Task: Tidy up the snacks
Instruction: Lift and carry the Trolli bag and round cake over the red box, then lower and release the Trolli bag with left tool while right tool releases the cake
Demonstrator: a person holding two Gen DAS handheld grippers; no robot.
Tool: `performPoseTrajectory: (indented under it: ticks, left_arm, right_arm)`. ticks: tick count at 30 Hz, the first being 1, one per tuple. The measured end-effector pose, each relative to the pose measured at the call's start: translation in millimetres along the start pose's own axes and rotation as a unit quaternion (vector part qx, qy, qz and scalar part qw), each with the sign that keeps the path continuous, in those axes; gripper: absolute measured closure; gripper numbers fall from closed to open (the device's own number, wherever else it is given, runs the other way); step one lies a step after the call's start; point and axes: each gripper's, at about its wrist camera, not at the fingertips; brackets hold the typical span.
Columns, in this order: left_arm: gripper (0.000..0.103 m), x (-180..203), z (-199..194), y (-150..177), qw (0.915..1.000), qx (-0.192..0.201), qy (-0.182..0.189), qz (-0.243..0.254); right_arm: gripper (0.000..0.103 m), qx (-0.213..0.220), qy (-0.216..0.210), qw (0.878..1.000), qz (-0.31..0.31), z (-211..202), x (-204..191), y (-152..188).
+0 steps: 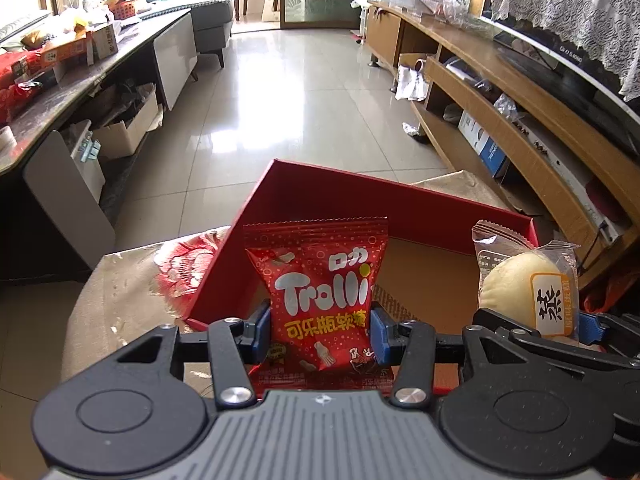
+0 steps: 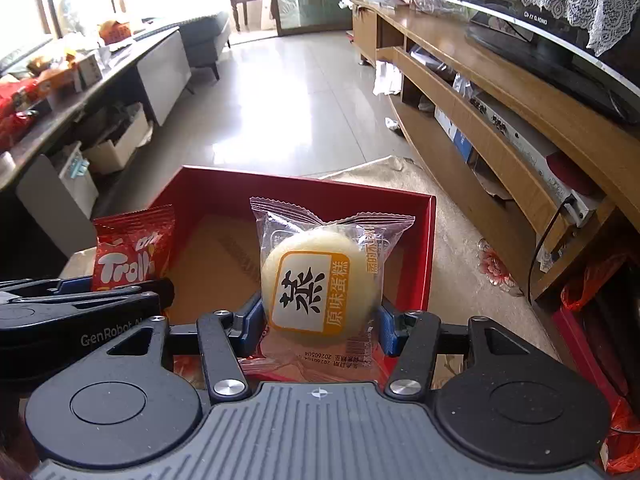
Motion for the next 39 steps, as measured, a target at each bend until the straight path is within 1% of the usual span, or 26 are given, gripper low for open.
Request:
performPoseTrajectory:
  ticks: [11,21,25,28,37,39]
  left_arm:
    - [0.06,4.8,37.1,-3.9,0.9996,-0.022,-0.011,0.01]
    - [0.06,10.3,51.1,-0.7,0.999,-0.025,-0.024,0.029]
    - [0.06,9.0,58.3,1.5,0.9988,-0.04,-0.019,0.022]
    - [0.06,10.3,62.2,4.1,0.9983,-0.044,-0.024,0.028]
    - [0.057,7.5,64.8,5.0,0.9982,-0.052,-0.023,0.02]
    - [0.056,7.5,63.9,4.2,0.9983,-0.05,-0.024,0.019]
  right_arm:
    - [0.04,-0.032,0.002,0.999,0.003,34.3,1.4,-5.2]
    - [0.04,-0.056,0.0,0.998,0.005,50.4,2.4,-4.1]
    - [0.04,-0.064,0.007,0.998,0.001,55.1,1.6,-1.8]
    - [0.039,-0.07,0.01,0.998,-0.003,59.6,0.8,0.3]
    - [0.038,-0.068,0.017,0.997,-0.011,59.9,0.7,1.4]
    - [0.035,-0.064,0.023,0.998,-0.013,59.1,0.5,1.2]
Point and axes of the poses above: each gripper's, at about its wrist camera, not at the fingertips, and z roughly the way its jaws point, x to its right, y to its underside, and after that the axes turned 1 degree about x, right-handed
